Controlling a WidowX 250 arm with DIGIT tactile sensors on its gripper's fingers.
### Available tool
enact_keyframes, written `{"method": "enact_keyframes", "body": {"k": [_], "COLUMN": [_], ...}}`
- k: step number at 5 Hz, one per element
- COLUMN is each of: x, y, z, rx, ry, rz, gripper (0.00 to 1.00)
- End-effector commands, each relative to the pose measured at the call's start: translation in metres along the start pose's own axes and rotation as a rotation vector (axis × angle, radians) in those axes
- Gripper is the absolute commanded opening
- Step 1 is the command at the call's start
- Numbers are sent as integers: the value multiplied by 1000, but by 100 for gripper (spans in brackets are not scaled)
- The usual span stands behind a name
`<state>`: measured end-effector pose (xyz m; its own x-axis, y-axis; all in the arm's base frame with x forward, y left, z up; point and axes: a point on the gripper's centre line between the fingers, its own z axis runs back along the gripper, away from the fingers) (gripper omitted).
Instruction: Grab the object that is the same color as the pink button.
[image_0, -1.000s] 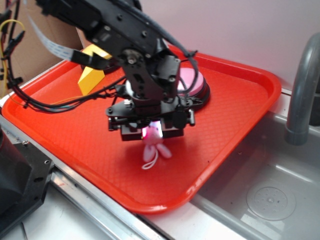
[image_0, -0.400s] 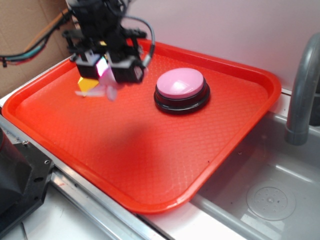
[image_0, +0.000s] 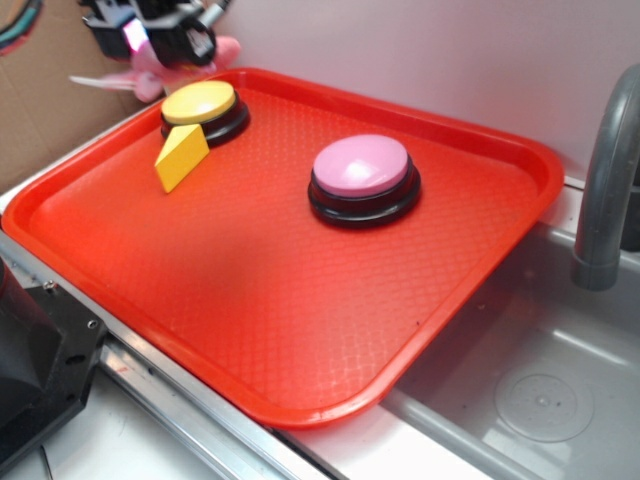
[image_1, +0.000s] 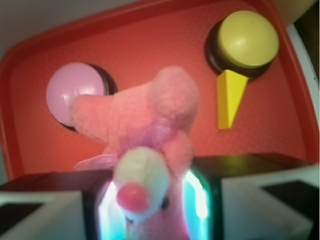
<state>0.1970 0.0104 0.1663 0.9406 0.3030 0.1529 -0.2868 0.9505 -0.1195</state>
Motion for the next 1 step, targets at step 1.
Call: {"method": "enact_keyframes", "body": {"k": [1], "x": [17], "y": [14], "z": [10], "rx": [-5], "ry": [-3], "rz": [9], "gripper": [0]}}
